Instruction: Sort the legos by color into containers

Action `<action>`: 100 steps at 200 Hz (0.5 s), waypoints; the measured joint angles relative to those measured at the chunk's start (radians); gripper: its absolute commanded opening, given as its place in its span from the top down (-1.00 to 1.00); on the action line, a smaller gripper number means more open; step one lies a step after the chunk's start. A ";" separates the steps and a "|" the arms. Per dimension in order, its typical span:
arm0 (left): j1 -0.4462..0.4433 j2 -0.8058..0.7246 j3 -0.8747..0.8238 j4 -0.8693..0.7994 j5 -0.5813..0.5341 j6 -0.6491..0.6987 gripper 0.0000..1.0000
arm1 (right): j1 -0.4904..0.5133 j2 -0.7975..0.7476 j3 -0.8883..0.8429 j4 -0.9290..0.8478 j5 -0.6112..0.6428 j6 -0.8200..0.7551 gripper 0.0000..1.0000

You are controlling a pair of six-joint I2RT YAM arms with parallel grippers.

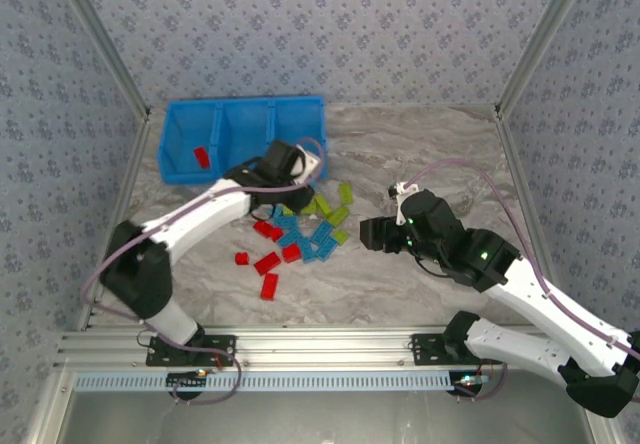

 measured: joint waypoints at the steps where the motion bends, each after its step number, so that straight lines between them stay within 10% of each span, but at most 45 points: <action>1: 0.003 -0.004 0.001 0.001 -0.003 -0.001 0.65 | 0.000 0.000 0.000 0.000 0.000 0.000 -0.35; 41: 0.240 -0.047 0.061 0.067 -0.114 -0.087 0.66 | 0.001 -0.001 -0.006 0.003 0.000 0.015 -0.38; 100: 0.436 0.412 0.457 -0.002 -0.117 -0.155 0.59 | 0.008 -0.023 -0.025 0.008 0.000 0.032 -0.40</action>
